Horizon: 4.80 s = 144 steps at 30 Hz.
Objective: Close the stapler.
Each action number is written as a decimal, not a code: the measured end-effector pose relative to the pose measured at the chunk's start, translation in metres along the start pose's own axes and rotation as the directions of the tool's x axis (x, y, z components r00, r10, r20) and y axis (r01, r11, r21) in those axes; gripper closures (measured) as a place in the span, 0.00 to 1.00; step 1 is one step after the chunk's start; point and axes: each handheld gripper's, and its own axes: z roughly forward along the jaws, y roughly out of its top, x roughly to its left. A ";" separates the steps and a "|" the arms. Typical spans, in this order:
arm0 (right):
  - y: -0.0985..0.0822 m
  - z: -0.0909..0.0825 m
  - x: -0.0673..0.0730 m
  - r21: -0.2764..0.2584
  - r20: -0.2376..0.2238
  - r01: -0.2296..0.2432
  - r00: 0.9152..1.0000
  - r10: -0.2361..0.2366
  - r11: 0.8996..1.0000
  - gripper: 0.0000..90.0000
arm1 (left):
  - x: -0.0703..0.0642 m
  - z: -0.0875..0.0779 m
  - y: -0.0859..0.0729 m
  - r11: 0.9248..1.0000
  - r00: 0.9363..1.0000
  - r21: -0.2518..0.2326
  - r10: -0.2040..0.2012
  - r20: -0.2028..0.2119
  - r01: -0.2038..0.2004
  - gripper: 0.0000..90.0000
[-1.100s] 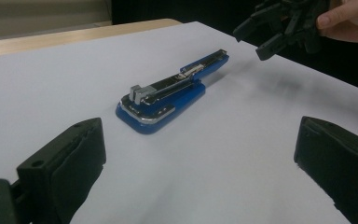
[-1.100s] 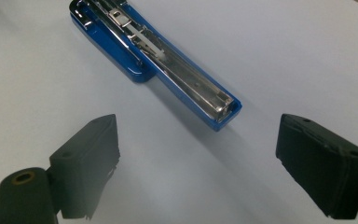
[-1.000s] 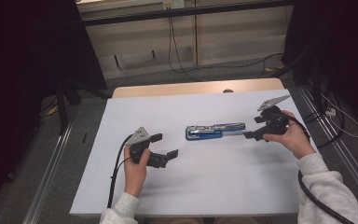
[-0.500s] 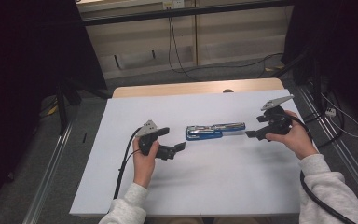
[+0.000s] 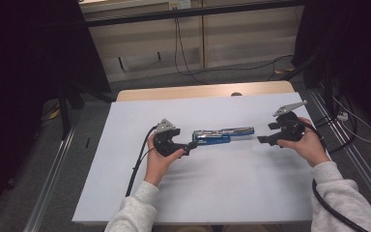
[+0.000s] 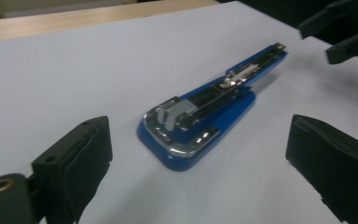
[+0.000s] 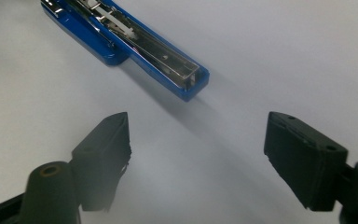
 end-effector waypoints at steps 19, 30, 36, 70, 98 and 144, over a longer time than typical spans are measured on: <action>-0.003 0.012 0.007 0.057 0.043 -0.010 0.999 0.007 0.998 1.00 | 0.012 0.020 -0.004 0.992 0.993 0.120 -0.036 -0.112 0.049 0.95; -0.001 0.030 0.008 0.078 0.062 -0.002 0.998 -0.003 0.997 1.00 | 0.010 0.032 -0.007 0.984 0.994 0.172 -0.021 -0.106 0.039 1.00; 0.001 0.036 0.009 0.077 0.059 0.009 0.998 -0.013 0.997 1.00 | 0.009 0.035 -0.008 0.982 0.995 0.186 -0.019 -0.093 0.036 1.00; 0.012 0.022 0.021 -0.038 0.015 0.011 1.000 -0.011 0.999 0.82 | 0.012 0.027 -0.007 0.985 0.991 0.163 -0.032 -0.129 0.053 0.80; -0.002 0.008 0.047 -0.058 -0.019 -0.043 0.999 0.042 0.997 0.30 | 0.008 -0.031 -0.006 0.995 0.996 0.093 -0.034 -0.077 0.041 0.18; -0.037 -0.022 0.070 -0.034 -0.046 -0.030 0.999 0.029 0.999 0.18 | 0.018 -0.116 -0.044 0.998 0.993 0.055 -0.022 -0.115 0.029 0.11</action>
